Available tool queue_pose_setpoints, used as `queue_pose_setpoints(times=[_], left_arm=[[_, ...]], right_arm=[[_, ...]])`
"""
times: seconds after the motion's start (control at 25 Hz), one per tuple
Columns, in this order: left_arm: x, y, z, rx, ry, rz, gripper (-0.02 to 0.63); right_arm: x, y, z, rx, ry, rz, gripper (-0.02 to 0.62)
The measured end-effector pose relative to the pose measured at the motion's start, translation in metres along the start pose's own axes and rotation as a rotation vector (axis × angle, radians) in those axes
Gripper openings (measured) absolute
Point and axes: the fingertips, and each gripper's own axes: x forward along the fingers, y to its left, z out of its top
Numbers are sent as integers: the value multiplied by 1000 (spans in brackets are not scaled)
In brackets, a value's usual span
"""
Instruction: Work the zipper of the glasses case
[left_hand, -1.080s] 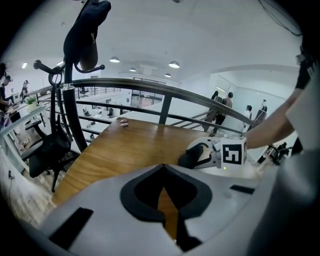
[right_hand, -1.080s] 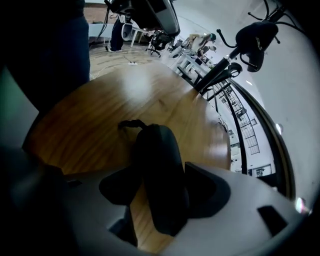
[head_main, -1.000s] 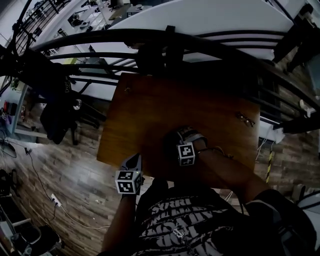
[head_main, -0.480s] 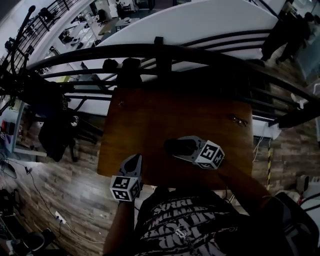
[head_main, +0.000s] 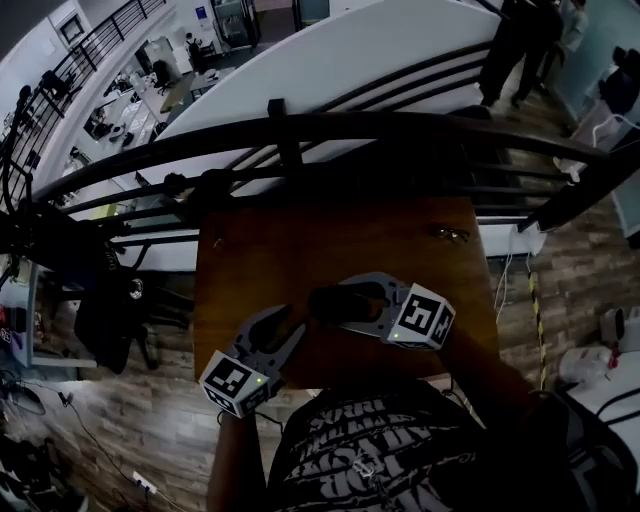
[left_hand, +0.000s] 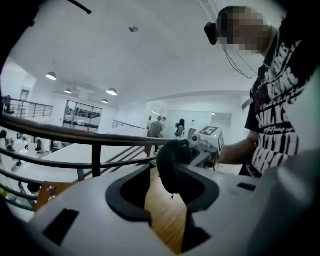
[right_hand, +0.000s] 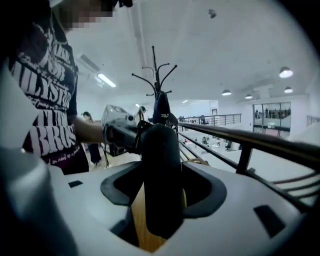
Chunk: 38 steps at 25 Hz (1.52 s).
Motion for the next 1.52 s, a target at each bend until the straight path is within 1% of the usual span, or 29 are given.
queue_pose_setpoints(times=[0.16, 0.24, 0.32, 0.48, 0.56, 0.64, 0.68, 0.72, 0.76, 0.92, 1.08, 1.2, 1.24, 1.4, 1.44, 1.52], left_arm=[[2, -22, 14, 203, 139, -38, 190], [8, -34, 14, 273, 195, -70, 226], [14, -39, 9, 322, 252, -97, 248], [24, -40, -14, 374, 363, -139, 296], [28, -43, -22, 401, 411, -168, 296], [30, -44, -28, 399, 433, -202, 296], [30, -44, -30, 379, 431, -217, 295], [29, -43, -31, 352, 422, -228, 290], [28, -42, -30, 325, 409, -237, 259], [18, -42, -28, 240, 338, -269, 252], [-1, -34, -22, 109, 212, -295, 250], [-20, -28, -15, 48, 118, -309, 250], [-28, -27, -12, 32, 90, -317, 250], [-57, -22, 1, -66, -21, -352, 250], [-63, -19, 3, -81, -47, -357, 250], [-75, -17, 7, -83, -79, -368, 250]], right_arm=[[-6, 4, 1, -230, 236, -62, 233], [-8, 8, 2, -295, 307, -75, 233], [-5, 14, 4, -328, 344, -70, 232], [8, 28, 1, -365, 417, -24, 232], [12, 32, -7, -388, 476, 2, 230], [14, 34, -14, -409, 530, 28, 230], [15, 36, -16, -416, 548, 41, 230], [16, 38, -18, -418, 557, 52, 230], [17, 41, -19, -414, 557, 63, 227], [18, 51, -15, -375, 493, 80, 229], [17, 55, -3, -337, 388, 72, 232], [2, 51, -3, -302, 365, 72, 232], [-3, 51, -1, -278, 345, 80, 236], [-15, 59, 17, -158, 211, 132, 242], [-14, 60, 20, -142, 191, 144, 242], [-8, 68, 30, -109, 139, 174, 242]])
